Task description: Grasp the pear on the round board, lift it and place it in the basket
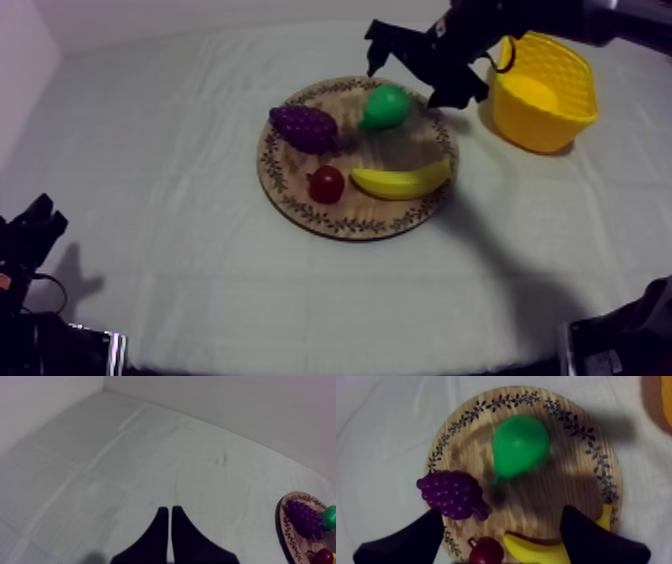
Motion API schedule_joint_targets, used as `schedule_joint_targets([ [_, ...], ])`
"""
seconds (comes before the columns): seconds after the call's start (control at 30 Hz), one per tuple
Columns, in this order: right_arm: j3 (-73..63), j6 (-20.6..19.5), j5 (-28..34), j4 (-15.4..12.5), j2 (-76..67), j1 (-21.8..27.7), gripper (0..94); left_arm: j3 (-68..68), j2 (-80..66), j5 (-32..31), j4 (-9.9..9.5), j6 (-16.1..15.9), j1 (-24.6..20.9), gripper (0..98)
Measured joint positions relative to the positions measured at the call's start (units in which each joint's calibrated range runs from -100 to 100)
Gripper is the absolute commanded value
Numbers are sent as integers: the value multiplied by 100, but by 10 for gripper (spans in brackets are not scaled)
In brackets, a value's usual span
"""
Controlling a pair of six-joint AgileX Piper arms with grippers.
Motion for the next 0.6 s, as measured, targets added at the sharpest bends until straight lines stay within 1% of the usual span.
schedule_joint_targets([
  [0.23, -443, -12, 11, 48, 782, 2, 840, 0, 0, 0, 0, 0, 0, 1],
  [0.33, -734, 32, 122, 19, 1136, 61, 837, 0, 0, 0, 0, 0, 0, 1],
  [0.4, -981, 107, 228, -27, 1358, 126, 835, 0, 0, 0, 0, 0, 0, 1],
  [0.6, -1792, 414, 733, -300, 2021, 318, 816, 0, 0, 0, 0, 0, 0, 1],
])
